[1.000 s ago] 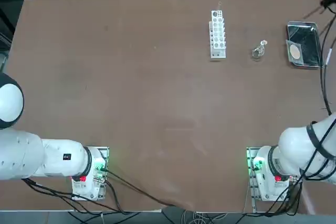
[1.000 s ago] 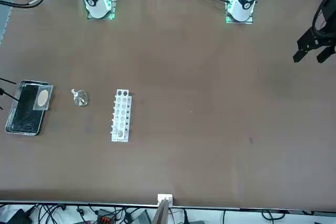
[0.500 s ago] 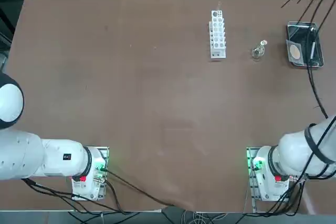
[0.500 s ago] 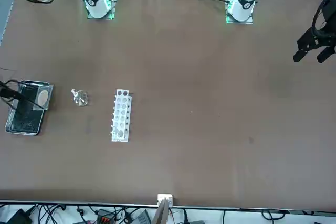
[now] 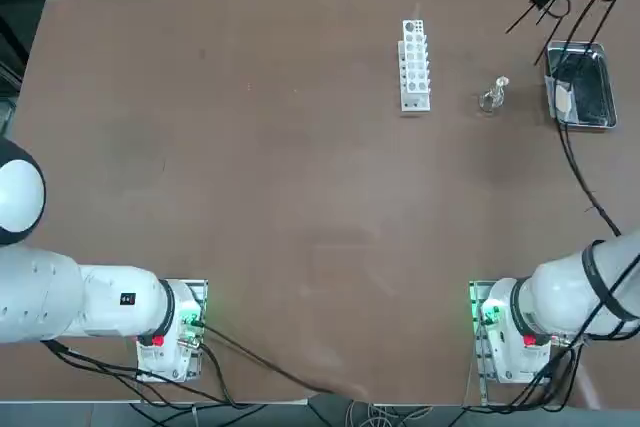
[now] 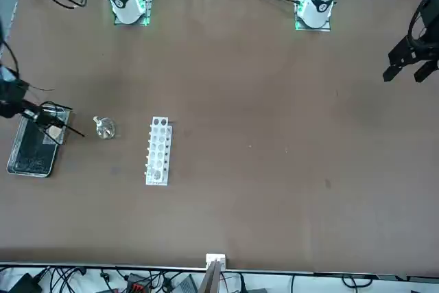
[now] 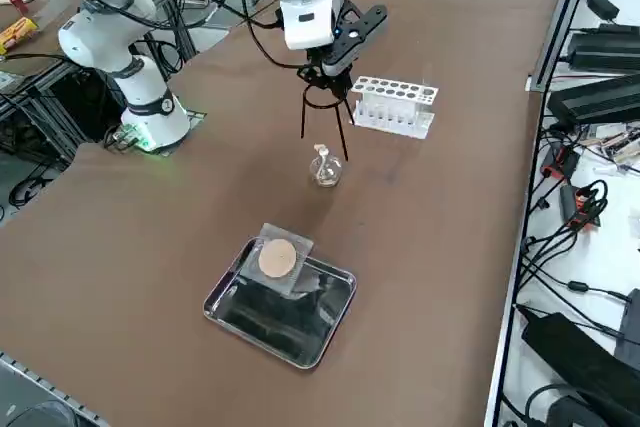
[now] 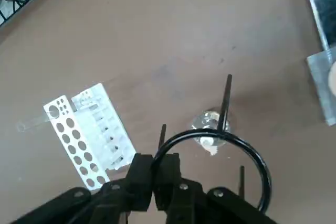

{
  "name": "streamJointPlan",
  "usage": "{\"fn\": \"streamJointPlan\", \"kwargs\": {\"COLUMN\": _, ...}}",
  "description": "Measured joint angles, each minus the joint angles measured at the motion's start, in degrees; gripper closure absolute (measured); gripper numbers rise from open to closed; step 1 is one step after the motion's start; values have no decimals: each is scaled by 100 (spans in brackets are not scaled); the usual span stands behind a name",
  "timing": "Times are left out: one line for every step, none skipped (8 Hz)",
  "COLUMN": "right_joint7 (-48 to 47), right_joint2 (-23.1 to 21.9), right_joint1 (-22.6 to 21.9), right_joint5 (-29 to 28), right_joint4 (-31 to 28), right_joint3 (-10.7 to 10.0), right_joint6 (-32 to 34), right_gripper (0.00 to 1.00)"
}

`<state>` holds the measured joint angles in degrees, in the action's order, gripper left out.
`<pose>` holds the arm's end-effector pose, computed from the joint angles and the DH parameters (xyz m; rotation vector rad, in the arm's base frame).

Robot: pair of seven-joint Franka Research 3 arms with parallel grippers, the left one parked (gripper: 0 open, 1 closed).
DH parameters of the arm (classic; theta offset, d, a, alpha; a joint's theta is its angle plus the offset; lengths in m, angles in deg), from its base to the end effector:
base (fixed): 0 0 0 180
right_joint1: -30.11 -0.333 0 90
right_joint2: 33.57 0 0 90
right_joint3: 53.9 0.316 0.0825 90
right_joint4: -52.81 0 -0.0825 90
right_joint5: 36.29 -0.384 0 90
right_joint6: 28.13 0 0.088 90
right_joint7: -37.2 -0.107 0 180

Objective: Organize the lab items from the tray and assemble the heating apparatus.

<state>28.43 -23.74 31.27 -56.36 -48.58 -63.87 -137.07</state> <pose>0.6023 -0.0876 0.4626 -2.7644 0.6561 0.0419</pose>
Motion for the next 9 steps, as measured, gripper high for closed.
{"fn": "streamJointPlan", "kwargs": {"right_joint7": -18, "right_joint2": -215, "right_joint1": -138, "right_joint5": 0, "right_joint4": -505, "right_joint3": 2, "right_joint6": -379, "right_gripper": 94}}
{"fn": "streamJointPlan", "kwargs": {"right_joint7": -26, "right_joint2": -424, "right_joint1": -285, "right_joint5": -1, "right_joint4": -1039, "right_joint3": 5, "right_joint6": -823, "right_gripper": 94}}
{"fn": "streamJointPlan", "kwargs": {"right_joint7": -36, "right_joint2": -600, "right_joint1": -435, "right_joint5": -1, "right_joint4": -1551, "right_joint3": 10, "right_joint6": -1276, "right_gripper": 94}}
{"fn": "streamJointPlan", "kwargs": {"right_joint7": -40, "right_joint2": -712, "right_joint1": -551, "right_joint5": -1, "right_joint4": -1973, "right_joint3": 13, "right_joint6": -1654, "right_gripper": 94}}
{"fn": "streamJointPlan", "kwargs": {"right_joint7": -40, "right_joint2": -757, "right_joint1": -601, "right_joint5": -1, "right_joint4": -2278, "right_joint3": 13, "right_joint6": -1972, "right_gripper": 94}}
{"fn": "streamJointPlan", "kwargs": {"right_joint7": -35, "right_joint2": -758, "right_joint1": -613, "right_joint5": -1, "right_joint4": -2509, "right_joint3": 13, "right_joint6": -2265, "right_gripper": 94}}
{"fn": "streamJointPlan", "kwargs": {"right_joint7": -31, "right_joint2": -752, "right_joint1": -628, "right_joint5": -1, "right_joint4": -2680, "right_joint3": 13, "right_joint6": -2507, "right_gripper": 94}}
{"fn": "streamJointPlan", "kwargs": {"right_joint7": -31, "right_joint2": -728, "right_joint1": -655, "right_joint5": -1, "right_joint4": -2779, "right_joint3": 13, "right_joint6": -2675, "right_gripper": 94}}
{"fn": "streamJointPlan", "kwargs": {"right_joint7": -31, "right_joint2": -681, "right_joint1": -676, "right_joint5": -1, "right_joint4": -2824, "right_joint3": 13, "right_joint6": -2810, "right_gripper": 94}}
